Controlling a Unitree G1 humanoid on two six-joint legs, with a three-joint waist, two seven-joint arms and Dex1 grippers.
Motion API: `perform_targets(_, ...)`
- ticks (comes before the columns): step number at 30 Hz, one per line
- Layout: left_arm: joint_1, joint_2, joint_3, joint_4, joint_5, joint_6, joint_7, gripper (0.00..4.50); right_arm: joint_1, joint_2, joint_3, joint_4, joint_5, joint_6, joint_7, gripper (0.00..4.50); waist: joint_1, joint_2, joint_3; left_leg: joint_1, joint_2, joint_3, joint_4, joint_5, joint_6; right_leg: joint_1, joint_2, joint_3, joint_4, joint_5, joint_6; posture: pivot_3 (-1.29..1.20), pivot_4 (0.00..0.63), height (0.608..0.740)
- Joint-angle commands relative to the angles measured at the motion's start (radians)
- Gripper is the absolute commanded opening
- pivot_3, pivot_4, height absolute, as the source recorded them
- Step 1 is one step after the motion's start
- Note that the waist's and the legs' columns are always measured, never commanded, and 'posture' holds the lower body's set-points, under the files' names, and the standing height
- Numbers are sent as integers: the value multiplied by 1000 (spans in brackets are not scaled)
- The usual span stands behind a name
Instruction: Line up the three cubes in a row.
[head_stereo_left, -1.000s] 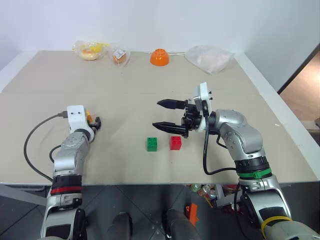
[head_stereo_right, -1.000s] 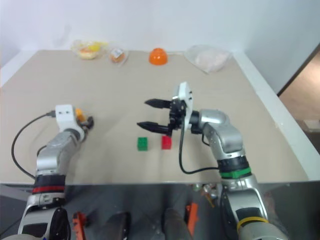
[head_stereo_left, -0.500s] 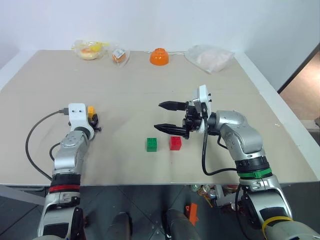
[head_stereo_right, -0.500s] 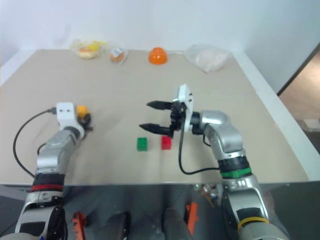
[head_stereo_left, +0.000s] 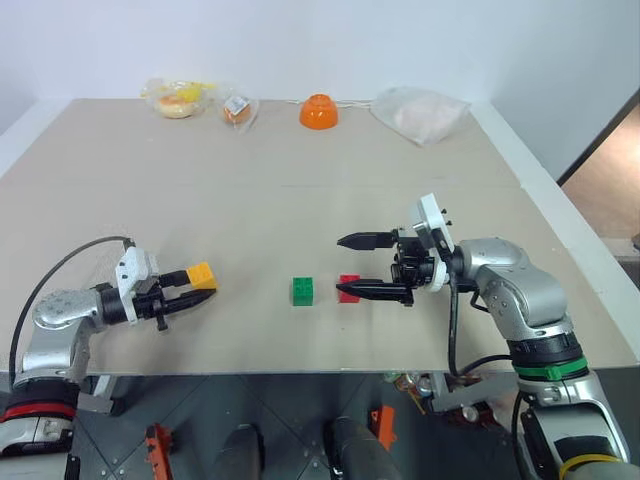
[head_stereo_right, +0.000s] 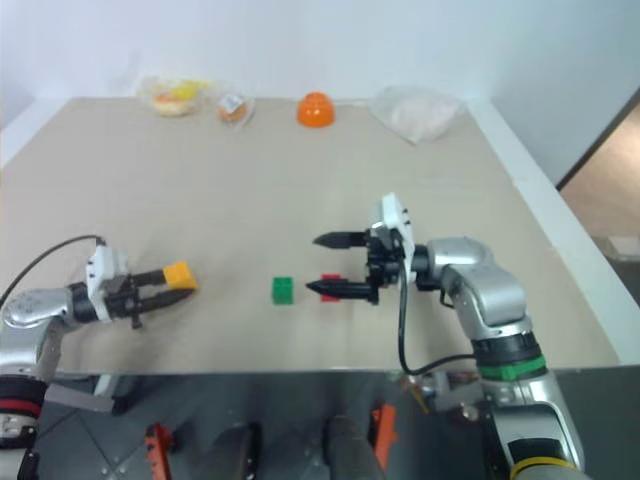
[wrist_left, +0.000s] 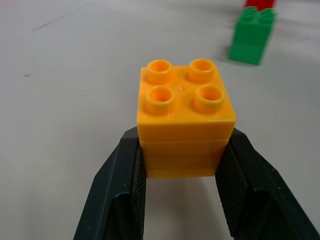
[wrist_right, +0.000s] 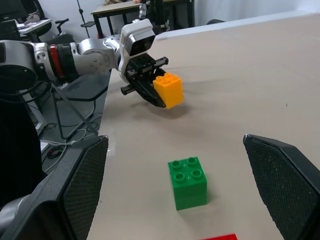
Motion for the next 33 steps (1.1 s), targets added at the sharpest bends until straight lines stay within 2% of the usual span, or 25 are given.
perform_targets(1, -73, -23, -8, 10, -38, -36, -77, 1320, 2, -16, -34, -42, 15, -7, -13, 4500, 0, 0, 0, 0, 0, 0, 1, 0, 0, 1, 0, 0, 0, 0, 0, 0, 150, 740)
perform_targets(7, -185, -72, -88, 121, 16, -69, -181, 1320, 5, -22, -35, -59, 19, 0, -29, 4500, -1, 0, 0, 0, -1, 0, 2, 0, 0, 1, 0, 1, 0, 3, 6, 0, 150, 740)
perform_targets(19, -308, -94, -117, 345, 61, -155, -252, 1320, 78, -132, -79, -62, 15, -1, -22, 4500, -2, 0, 0, 0, 0, 0, 1, -2, 3, 1, 1, 1, 0, 3, 6, 0, 150, 740)
perform_targets(33, -356, -118, -220, 414, 54, -215, -252, 1320, 78, -132, -86, -68, 11, -9, -44, 4500, -3, 0, 0, 0, 0, 0, 2, -2, 3, 1, 1, 1, 0, 3, 6, 0, 150, 740)
